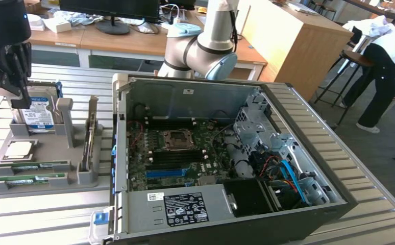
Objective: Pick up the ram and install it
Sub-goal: 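Pick up the ram and move it above insertion slot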
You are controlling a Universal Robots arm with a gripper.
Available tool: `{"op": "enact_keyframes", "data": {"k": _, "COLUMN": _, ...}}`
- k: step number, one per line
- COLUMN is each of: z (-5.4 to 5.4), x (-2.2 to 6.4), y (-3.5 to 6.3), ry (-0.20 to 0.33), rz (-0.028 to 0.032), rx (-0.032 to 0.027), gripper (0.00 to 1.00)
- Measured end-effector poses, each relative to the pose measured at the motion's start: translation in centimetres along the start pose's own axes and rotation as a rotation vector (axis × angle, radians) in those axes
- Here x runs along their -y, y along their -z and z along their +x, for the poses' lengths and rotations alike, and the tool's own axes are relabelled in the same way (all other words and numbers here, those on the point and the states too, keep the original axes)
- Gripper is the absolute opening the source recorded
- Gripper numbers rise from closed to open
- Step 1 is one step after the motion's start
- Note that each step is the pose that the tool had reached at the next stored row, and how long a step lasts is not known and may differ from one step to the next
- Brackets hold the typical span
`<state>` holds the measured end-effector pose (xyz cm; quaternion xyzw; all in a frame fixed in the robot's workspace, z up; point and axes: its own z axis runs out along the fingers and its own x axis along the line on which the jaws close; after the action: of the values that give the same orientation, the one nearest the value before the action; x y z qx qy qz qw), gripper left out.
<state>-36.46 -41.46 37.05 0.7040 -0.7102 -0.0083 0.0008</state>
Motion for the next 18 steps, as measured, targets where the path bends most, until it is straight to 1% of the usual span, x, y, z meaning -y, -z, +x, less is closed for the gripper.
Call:
{"op": "enact_keyframes", "data": {"k": 13, "z": 0.0, "x": 0.0, "y": -0.09, "ry": 0.0, "rz": 0.0, "rx": 0.0, "gripper": 0.1}}
{"op": "enact_keyframes", "data": {"k": 15, "z": 0.0, "x": 0.0, "y": -0.09, "ry": 0.0, "rz": 0.0, "rx": 0.0, "gripper": 0.11}}
{"op": "enact_keyframes", "data": {"k": 16, "z": 0.0, "x": 0.0, "y": -0.09, "ry": 0.0, "rz": 0.0, "rx": 0.0, "gripper": 0.17}}
{"op": "enact_keyframes", "data": {"k": 17, "z": 0.0, "x": 0.0, "y": -0.09, "ry": 0.0, "rz": 0.0, "rx": 0.0, "gripper": 0.17}}
{"op": "enact_keyframes", "data": {"k": 18, "z": 0.0, "x": 0.0, "y": -0.09, "ry": 0.0, "rz": 0.0, "rx": 0.0, "gripper": 0.23}}
